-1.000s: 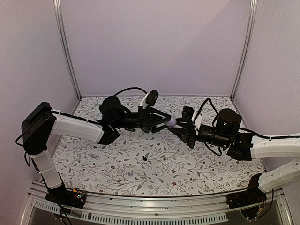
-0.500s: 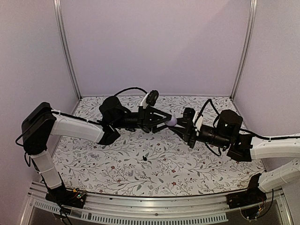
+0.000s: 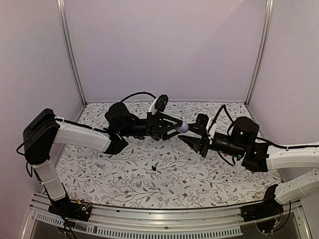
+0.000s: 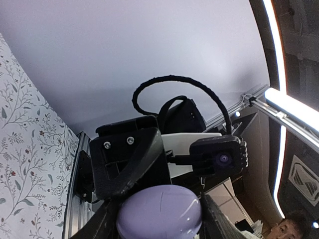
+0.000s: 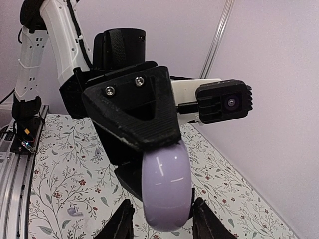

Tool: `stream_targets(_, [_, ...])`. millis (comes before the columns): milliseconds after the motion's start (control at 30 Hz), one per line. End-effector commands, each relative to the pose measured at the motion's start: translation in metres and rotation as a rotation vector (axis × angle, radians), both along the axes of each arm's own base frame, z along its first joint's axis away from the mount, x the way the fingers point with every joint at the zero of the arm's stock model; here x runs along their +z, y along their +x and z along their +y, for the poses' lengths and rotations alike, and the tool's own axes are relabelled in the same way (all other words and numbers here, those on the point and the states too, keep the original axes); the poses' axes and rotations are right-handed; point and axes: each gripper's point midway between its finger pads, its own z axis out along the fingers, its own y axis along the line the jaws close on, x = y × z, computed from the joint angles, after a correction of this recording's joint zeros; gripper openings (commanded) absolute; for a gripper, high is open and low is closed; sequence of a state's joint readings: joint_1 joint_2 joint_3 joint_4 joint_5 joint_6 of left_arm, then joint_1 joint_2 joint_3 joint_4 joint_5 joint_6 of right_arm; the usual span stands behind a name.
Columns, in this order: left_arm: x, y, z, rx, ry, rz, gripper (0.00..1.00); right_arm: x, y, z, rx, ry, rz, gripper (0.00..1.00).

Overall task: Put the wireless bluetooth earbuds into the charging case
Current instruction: Pass from the left arm to the right

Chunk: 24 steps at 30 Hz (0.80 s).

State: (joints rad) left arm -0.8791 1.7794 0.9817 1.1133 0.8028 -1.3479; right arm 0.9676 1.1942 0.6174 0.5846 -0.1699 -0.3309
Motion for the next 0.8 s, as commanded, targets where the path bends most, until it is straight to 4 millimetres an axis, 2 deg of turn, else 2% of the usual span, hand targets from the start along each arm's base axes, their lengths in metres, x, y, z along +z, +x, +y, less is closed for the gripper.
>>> stream_targets(0, [-0.0076,-0.0029,-0.0037,0.002,-0.002,-0.001,0.26,0.0181,-0.0095,-0.001,0.031,0.059,-0.02,0.39])
stream_targets(200, [-0.0113,-0.0027,-0.0039,0.006,0.005,0.004,0.26,0.024,-0.0096,-0.0016,0.028,0.076,-0.031,0.34])
stream_targets(500, [-0.0126,-0.0018,-0.0042,0.009,0.002,0.008,0.26,0.0219,-0.009,0.0005,0.031,0.074,-0.026,0.31])
stream_targets(767, [-0.011,-0.0022,-0.0031,0.013,-0.006,0.001,0.27,0.0156,-0.0075,0.0019,0.029,0.062,-0.016,0.12])
